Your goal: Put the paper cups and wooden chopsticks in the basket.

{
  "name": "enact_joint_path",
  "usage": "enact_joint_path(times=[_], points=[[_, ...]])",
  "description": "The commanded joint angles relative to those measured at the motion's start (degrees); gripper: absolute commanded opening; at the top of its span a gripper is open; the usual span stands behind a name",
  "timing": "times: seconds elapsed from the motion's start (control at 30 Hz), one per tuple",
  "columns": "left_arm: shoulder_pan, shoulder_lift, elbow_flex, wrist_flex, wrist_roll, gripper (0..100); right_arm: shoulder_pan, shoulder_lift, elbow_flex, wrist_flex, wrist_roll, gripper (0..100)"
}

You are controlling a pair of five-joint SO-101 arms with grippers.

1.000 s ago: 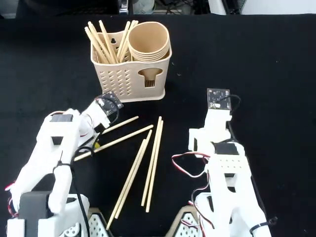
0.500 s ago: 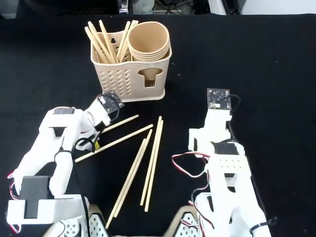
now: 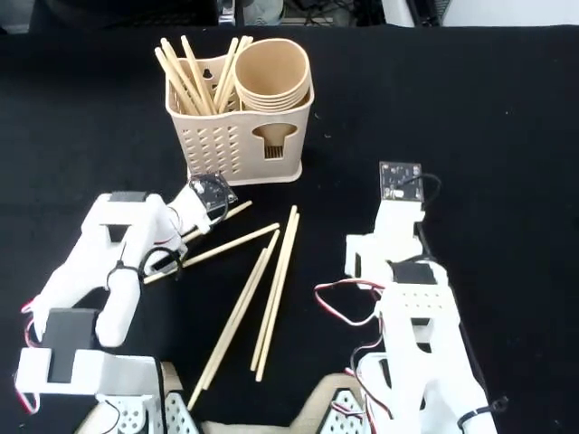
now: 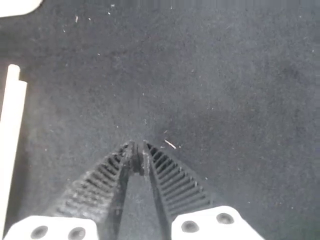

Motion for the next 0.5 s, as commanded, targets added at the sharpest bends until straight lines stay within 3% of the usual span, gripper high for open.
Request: enact_joint_path(times=[0.0,0.33,0.47], points=[[1.36,-2.64,-1.45,3.16,0.00,8,0.26,-1.63,-0.40,-1.23,-0.09,1.5],[6.37,-18.90,7.96,3.60,3.16,8,0.26,-1.63,-0.40,-1.14,-0.09,1.5],[5.58,-18.55,9.36,1.41,3.16,17,0.26,-1.63,-0.40,-0.97,-0.09,1.5]])
